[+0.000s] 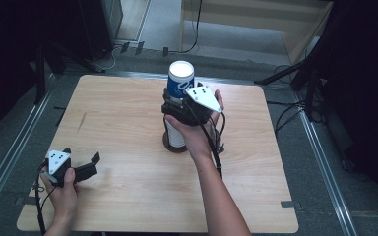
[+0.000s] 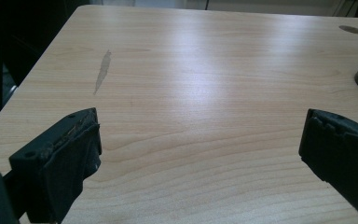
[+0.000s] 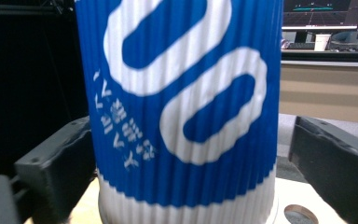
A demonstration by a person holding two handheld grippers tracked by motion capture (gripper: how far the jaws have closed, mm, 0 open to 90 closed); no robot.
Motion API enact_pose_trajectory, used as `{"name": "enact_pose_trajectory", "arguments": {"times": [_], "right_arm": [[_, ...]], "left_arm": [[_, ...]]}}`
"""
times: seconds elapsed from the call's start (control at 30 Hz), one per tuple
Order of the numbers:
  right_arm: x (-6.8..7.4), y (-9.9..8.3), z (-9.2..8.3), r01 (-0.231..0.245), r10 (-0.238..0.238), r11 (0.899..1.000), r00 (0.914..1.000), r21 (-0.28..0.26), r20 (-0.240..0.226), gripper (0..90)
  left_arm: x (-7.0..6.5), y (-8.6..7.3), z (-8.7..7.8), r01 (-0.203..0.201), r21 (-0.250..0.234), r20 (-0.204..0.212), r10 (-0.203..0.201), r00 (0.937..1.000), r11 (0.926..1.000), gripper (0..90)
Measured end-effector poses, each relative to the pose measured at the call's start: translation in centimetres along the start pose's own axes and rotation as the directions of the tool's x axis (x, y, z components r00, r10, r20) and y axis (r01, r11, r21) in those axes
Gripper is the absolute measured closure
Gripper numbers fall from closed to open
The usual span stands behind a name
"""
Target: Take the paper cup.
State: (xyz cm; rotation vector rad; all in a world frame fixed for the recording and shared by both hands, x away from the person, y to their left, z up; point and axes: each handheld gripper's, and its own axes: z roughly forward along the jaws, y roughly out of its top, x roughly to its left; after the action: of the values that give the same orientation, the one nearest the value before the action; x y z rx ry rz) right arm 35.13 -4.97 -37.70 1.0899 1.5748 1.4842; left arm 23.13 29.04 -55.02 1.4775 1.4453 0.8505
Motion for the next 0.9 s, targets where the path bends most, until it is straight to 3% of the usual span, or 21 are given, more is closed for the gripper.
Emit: {"name": "enact_pose_trajectory", "arguments": {"times": [0.3, 0.57, 0.9], "right_arm": [[0.6, -0.1, 0.2, 0.032, -0.032, 0.999, 0.9994, -0.021, 0.01, 16.8], [0.6, 0.1, 0.2, 0.029, -0.029, 0.999, 0.9996, -0.022, 0.004, 17.9], [0.8, 1.1, 0.0, 0.034, -0.034, 0.998, 0.9994, -0.06, 0.008, 18.7]], "left_arm": [[0.0, 0.0, 0.0, -0.004, 0.0, -0.006, 0.004, 1.0, 1.0, 0.0], [-0.1, 0.0, 0.0, -0.009, 0.002, -0.008, 0.009, 0.9999, 1.0, 0.0], [-0.2, 0.0, 0.1, -0.016, 0.002, -0.008, 0.016, 0.9998, 0.9999, 0.0]]}}
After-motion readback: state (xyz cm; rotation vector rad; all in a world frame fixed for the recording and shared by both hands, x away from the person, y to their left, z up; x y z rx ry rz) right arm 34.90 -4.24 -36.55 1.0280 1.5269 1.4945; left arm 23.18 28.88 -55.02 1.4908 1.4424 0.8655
